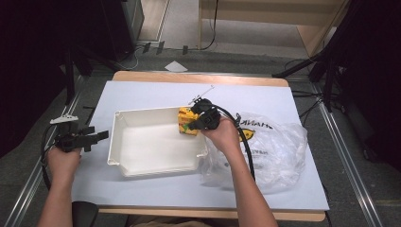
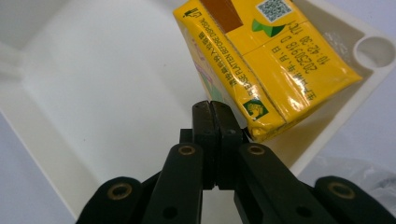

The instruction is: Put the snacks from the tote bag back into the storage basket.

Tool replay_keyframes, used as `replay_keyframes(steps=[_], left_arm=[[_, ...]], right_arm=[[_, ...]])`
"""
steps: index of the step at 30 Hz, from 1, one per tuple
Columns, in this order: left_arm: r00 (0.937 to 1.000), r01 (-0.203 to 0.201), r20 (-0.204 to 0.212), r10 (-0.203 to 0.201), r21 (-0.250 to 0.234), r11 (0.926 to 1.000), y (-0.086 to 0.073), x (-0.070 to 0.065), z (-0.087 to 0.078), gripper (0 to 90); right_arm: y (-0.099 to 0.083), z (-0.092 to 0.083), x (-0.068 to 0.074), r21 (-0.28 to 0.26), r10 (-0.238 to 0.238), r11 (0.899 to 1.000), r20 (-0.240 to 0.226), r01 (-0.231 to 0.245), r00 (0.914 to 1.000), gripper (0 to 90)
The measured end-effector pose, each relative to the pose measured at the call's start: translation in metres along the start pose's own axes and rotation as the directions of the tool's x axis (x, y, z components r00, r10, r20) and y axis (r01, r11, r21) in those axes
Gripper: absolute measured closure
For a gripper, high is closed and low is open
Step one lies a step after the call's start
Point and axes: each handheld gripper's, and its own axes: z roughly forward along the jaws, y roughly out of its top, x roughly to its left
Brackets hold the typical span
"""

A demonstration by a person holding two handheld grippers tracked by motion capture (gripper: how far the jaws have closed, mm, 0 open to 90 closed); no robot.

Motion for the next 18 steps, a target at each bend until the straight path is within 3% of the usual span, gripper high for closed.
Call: replay_keyframes(steps=[9,18], left_arm=[[1.0,-0.001,0.0,0.001,0.001,1.0,0.0003,0.0001,0.0012,25.4],[1.0,0.002,0.002,-0.002,-0.003,1.0,0.0003,0.0,0.0007,25.5]], right_arm=[[-0.0038,-0.0051,-0.007,0.002,0.006,1.0,0.04,-0.006,0.9992,90.0],[-0.0045,-0.0088,-0.0076,-0.009,0.012,1.0,0.033,-0.012,0.9994,90.0]])
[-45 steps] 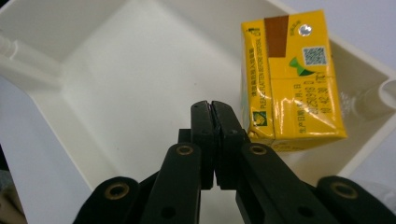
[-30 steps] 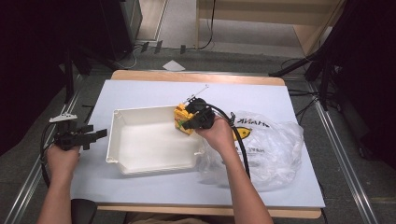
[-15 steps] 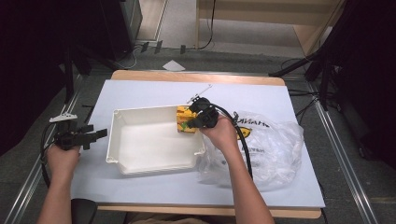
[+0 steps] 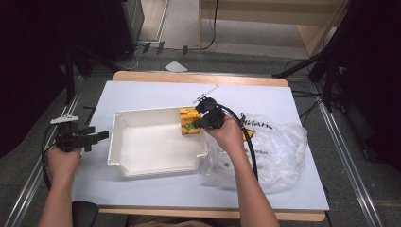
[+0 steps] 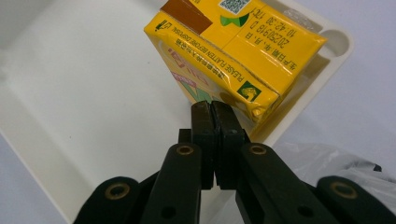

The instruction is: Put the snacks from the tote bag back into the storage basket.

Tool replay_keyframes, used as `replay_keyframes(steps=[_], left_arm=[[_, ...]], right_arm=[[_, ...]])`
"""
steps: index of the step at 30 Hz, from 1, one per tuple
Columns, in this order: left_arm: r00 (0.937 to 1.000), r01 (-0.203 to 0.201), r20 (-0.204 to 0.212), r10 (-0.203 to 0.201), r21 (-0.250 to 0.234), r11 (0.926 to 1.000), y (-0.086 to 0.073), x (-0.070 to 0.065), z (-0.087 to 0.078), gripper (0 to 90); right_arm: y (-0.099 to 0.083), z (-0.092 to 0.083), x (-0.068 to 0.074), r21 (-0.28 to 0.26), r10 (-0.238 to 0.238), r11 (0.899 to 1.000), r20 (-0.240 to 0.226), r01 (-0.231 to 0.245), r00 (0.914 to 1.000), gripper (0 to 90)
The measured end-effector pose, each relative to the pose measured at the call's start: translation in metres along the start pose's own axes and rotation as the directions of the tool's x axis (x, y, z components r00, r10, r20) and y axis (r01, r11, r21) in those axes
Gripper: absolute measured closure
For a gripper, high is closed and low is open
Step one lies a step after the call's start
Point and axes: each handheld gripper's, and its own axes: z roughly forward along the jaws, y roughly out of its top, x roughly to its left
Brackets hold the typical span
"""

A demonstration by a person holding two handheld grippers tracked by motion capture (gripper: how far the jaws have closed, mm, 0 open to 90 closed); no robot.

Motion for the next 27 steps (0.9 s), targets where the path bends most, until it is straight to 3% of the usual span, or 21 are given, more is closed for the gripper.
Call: replay_keyframes(steps=[6,11,27], left_arm=[[1.0,-0.001,0.0,0.001,0.009,1.0,0.0,0.0,0.0,25.5],[1.0,-0.002,0.0,0.002,0.011,0.9999,0.0,0.0,0.001,25.4],[1.0,-0.004,-0.004,0.004,0.02,0.9998,-0.001,0.0,0.001,25.4]], right_arm=[[-0.001,-0.003,0.001,-0.009,-0.014,1.0,-0.021,0.014,0.9997,85.9],[-0.002,-0.008,0.002,-0.037,-0.021,0.999,-0.061,0.019,0.9979,76.0],[-0.015,-0.032,-0.001,-0.1,-0.039,0.995,-0.094,0.029,0.9948,54.3]])
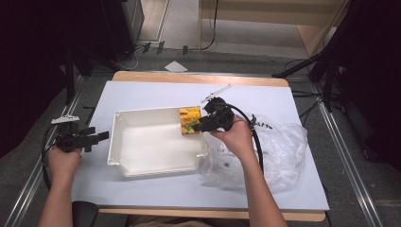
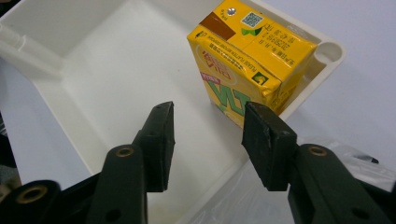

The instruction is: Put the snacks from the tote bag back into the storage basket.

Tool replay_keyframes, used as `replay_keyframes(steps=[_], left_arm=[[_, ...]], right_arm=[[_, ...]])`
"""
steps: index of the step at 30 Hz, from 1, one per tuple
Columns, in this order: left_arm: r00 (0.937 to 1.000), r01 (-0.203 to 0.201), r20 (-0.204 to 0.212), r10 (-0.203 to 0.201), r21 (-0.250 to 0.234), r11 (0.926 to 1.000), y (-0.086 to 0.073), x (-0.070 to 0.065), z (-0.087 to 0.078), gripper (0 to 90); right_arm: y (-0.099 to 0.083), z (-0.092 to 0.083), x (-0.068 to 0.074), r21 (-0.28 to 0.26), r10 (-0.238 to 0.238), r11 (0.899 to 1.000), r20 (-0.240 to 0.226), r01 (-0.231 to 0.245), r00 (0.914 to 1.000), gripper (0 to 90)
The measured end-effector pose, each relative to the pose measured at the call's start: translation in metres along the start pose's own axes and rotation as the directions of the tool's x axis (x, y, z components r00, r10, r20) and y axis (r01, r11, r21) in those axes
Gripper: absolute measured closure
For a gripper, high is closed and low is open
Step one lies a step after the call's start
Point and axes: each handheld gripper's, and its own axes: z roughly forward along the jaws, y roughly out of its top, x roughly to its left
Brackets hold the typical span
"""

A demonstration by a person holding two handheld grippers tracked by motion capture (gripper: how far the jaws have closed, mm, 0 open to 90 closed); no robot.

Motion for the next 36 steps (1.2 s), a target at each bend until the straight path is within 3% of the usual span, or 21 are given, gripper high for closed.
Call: replay_keyframes(steps=[9,15,21,36], left_arm=[[1.0,-0.002,-0.004,0.002,0.005,1.0,0.0,0.0,0.0,25.4],[1.0,-0.003,-0.005,0.003,0.007,1.0,0.0,0.0,0.001,25.4],[0.9999,-0.005,-0.01,0.005,0.013,0.9999,0.0,0.0,0.001,25.4],[0.9999,-0.01,-0.007,0.01,0.02,0.9998,-0.001,-0.001,0.001,25.4]], right_arm=[[-0.012,-0.014,-0.004,-0.025,-0.001,1.0,0.001,0.001,1.0,44.0],[-0.024,-0.022,-0.009,-0.066,0.004,0.998,0.038,-0.001,0.9993,31.5],[-0.038,-0.033,-0.017,-0.083,0.021,0.996,0.031,-0.018,0.9993,29.6],[-0.073,-0.053,-0.032,-0.124,0.03,0.992,0.082,-0.019,0.9962,26.3]])
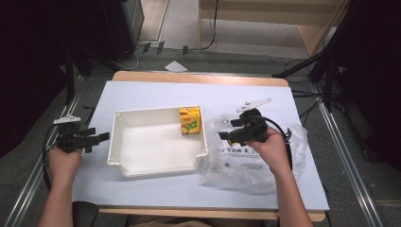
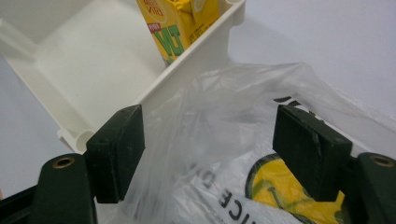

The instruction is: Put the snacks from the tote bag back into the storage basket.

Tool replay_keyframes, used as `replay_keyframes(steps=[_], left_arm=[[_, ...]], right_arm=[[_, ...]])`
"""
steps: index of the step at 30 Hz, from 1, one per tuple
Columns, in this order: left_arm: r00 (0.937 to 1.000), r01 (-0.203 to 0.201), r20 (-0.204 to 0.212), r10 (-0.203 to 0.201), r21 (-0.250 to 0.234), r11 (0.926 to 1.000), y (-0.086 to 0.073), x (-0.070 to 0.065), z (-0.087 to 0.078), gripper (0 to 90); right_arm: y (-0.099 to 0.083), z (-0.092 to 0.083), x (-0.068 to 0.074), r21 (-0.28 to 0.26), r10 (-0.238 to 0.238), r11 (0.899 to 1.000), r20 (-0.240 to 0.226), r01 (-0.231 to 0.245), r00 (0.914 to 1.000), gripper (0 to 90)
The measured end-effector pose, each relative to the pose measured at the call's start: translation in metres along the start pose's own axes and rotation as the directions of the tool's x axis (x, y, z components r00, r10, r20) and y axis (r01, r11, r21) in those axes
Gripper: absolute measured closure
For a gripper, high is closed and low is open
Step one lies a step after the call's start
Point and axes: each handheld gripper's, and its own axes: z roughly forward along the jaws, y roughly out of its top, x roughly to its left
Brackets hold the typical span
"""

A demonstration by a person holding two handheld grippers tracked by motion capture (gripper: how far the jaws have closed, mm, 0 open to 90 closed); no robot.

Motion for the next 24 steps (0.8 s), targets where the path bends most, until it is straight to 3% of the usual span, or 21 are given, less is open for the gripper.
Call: replay_keyframes(steps=[11,24], left_arm=[[1.0,0.005,0.003,-0.005,-0.005,1.0,0.0,0.001,0.0,25.4],[1.0,0.008,0.002,-0.008,-0.001,1.0,0.0,0.0,0.003,25.4]], right_arm=[[-0.019,-0.013,-0.013,-0.02,0.023,1.0,0.028,-0.023,0.9994,22.5],[-0.049,-0.021,-0.032,-0.037,0.071,0.997,0.105,-0.068,0.992,22.5]])
